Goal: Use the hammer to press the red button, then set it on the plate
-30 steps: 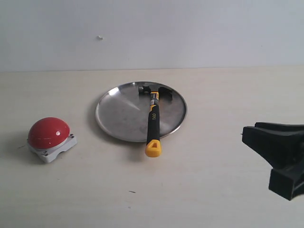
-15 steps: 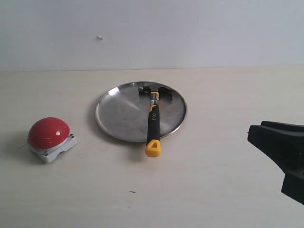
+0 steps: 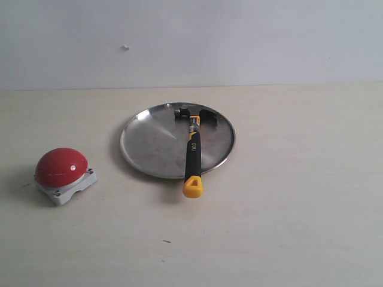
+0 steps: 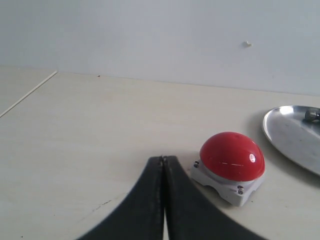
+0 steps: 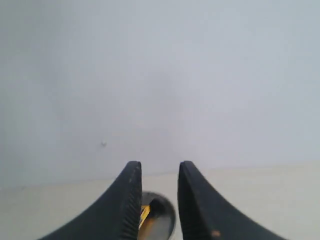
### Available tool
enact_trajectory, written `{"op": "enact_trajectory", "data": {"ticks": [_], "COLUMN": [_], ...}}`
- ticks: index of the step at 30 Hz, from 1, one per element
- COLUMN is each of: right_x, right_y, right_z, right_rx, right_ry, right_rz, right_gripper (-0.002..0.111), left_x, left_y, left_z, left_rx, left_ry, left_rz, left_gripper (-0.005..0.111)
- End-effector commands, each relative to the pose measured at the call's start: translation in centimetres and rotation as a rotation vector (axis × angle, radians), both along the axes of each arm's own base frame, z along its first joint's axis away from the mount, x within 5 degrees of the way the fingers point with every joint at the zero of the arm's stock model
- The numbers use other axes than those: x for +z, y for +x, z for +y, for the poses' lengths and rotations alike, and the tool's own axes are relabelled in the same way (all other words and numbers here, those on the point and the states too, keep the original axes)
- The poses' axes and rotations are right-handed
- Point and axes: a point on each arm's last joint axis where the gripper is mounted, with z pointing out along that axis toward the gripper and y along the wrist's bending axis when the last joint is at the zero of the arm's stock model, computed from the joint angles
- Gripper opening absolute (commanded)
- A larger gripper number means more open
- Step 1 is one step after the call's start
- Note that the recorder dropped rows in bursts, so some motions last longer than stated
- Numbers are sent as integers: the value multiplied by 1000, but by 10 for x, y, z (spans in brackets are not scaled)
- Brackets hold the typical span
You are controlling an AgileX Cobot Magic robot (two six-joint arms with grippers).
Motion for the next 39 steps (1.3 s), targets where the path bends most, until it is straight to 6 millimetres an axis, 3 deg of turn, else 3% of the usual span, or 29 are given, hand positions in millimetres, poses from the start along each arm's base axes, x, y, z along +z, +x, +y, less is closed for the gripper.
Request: {"op": "enact_trajectory", "data": {"ticks": [1,6,15,21,28,39], "right_x": [5,9,7,-6,-12,-16], "right_y": [-17,-28,-28,-26,-25,-35], "right_z": [-10,-13,-13,-9,-17,-16], "right_rx": [-107,-145,-144,-110,-183,-166], "right_ry": [-26,-33,-34,-264,-145,-138], "right_rz": [-114,-181,-179,-80,22,23], "right_gripper": [26,26,26,26,26,26], "left_x": [0,0,0,0,0,0], "left_y": [0,0,0,0,0,0], "left_z": [0,0,0,0,0,0], "left_rx": [2,2,2,2,2,2], "left_ry": [-1,-1,-1,-1,-1,-1], "left_rz": [-8,-8,-8,-8,-8,-8], "left_gripper": [0,0,0,0,0,0]}}
